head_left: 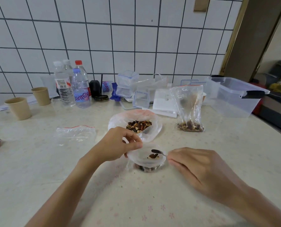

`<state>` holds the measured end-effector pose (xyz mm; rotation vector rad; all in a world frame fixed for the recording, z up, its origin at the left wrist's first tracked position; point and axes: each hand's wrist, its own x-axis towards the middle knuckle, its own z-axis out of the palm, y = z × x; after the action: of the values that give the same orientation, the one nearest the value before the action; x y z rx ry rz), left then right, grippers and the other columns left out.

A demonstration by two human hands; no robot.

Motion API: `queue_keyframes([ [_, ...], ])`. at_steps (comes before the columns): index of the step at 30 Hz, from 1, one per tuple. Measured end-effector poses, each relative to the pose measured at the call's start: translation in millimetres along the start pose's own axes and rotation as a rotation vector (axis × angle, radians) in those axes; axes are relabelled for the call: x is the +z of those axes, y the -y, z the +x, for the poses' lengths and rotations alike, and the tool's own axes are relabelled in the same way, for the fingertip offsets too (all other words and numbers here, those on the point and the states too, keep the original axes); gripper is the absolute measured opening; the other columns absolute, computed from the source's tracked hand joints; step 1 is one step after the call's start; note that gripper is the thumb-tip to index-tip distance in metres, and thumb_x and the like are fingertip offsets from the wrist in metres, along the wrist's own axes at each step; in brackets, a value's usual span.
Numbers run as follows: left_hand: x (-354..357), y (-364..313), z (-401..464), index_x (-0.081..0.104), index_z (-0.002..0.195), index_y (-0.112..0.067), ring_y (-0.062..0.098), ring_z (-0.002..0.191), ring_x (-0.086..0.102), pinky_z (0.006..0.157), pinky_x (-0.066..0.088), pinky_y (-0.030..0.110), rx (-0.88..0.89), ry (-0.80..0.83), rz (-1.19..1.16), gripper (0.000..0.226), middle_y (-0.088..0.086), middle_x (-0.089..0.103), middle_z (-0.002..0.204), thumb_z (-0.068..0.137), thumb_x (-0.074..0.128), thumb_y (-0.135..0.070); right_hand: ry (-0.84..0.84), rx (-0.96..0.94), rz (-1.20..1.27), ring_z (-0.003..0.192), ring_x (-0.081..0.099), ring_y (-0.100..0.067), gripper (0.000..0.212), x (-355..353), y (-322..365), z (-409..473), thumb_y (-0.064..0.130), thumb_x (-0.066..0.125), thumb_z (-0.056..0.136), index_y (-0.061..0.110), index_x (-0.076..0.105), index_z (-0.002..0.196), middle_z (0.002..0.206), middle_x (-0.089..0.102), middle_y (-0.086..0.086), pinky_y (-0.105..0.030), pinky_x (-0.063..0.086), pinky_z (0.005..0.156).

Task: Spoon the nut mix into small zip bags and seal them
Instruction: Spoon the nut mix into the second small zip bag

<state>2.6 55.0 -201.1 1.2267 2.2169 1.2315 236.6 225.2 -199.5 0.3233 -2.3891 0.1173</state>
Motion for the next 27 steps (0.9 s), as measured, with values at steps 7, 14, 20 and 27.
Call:
queue_keyframes([
  [7,-8.4,-4.3,0.4,0.077,0.087,-0.031,0.01,0.06,0.071,0.045,0.051,0.021,0.033,-0.122,0.072,0.014,-0.013,0.074,0.08,0.085,0.078,-0.045,-0.216,0.598,0.53,0.082,0.076,-0.01,0.012,18.4,-14.7,10.2,0.027,0.062,0.103,0.024,0.071,0.096,0.091,0.079,0.012,-0.027,0.058,0.069],
  [14,-14.7,5.4,6.0,0.069,0.077,-0.033,0.006,0.052,0.048,0.054,0.039,0.021,0.042,-0.597,0.164,0.022,-0.01,0.057,0.058,0.084,0.077,-0.053,-0.332,0.937,0.977,0.089,0.079,-0.022,0.02,49.6,-41.8,48.1,0.024,0.062,0.104,0.007,0.071,0.101,0.088,0.081,-0.009,-0.027,0.063,0.064],
  [20,-12.1,30.4,14.2,0.053,0.106,-0.026,0.006,0.08,0.056,0.067,0.044,0.027,-0.079,-0.776,0.271,0.053,-0.009,0.053,0.103,0.076,0.083,-0.058,-0.307,1.015,0.965,0.08,0.08,-0.021,0.024,82.7,-56.6,80.7,0.025,0.061,0.104,0.003,0.069,0.097,0.082,0.08,-0.008,-0.029,0.062,0.054],
  [27,-3.9,48.4,27.8,0.066,0.109,-0.017,0.019,0.094,0.062,0.074,0.046,0.033,-0.155,-0.595,0.163,0.042,-0.007,0.066,0.104,0.094,0.065,-0.056,-0.211,1.051,0.886,0.072,0.079,-0.02,0.021,119.7,-60.6,93.5,0.025,0.064,0.102,0.006,0.071,0.095,0.076,0.08,-0.005,-0.034,0.062,0.055],
])
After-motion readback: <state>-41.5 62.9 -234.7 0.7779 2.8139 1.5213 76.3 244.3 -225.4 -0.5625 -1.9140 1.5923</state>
